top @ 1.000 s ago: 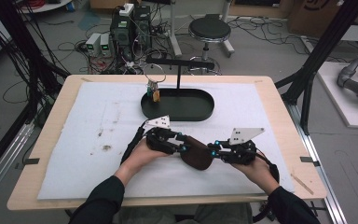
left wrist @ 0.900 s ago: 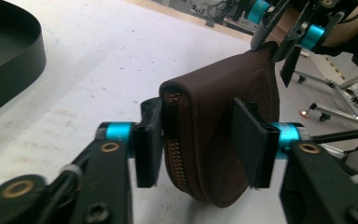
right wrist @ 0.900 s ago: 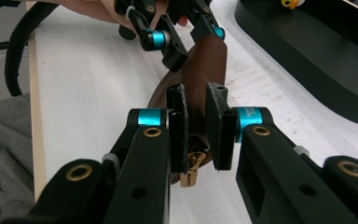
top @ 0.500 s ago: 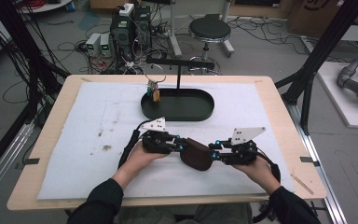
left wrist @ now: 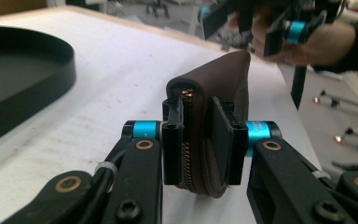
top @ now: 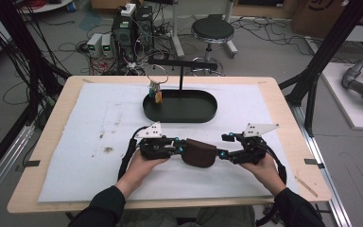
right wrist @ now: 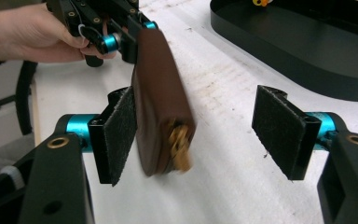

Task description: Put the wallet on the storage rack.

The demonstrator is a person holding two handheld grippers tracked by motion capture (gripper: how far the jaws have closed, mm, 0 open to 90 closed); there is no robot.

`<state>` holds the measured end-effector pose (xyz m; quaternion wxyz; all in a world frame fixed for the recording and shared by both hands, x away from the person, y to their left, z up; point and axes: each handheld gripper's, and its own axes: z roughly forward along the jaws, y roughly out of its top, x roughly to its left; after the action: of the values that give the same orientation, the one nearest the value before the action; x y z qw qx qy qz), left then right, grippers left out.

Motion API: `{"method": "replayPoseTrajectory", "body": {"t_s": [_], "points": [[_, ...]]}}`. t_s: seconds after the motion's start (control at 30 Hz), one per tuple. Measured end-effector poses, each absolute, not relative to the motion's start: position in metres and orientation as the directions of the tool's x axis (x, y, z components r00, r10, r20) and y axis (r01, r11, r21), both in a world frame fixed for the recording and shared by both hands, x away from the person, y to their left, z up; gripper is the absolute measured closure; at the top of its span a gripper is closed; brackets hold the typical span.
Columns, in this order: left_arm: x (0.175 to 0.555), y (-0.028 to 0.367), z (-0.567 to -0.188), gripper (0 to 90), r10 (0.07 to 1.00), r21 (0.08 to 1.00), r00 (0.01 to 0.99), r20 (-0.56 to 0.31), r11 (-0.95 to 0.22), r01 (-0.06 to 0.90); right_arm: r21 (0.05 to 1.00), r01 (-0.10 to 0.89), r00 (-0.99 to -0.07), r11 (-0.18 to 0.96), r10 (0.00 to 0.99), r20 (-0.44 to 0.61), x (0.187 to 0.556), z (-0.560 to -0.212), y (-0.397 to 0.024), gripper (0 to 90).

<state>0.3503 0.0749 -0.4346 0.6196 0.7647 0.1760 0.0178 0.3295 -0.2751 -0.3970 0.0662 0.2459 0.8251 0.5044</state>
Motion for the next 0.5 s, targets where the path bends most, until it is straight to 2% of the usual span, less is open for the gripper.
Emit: {"method": "replayPoseTrajectory", "body": {"t_s": [0.33,0.5], "points": [[0.342,0.085,-0.419,75.1,0.319,0.979,0.94,-0.122,-0.117,0.167,0.87,0.321,-0.895,0.375,0.421,0.148,0.332,-0.401,-0.265,33.3],[0.335,0.086,-0.417,75.0,0.348,0.982,0.932,-0.1,-0.114,0.148,0.872,0.291,-0.914,0.394,0.384,0.131,0.333,-0.401,-0.256,37.7]]}}
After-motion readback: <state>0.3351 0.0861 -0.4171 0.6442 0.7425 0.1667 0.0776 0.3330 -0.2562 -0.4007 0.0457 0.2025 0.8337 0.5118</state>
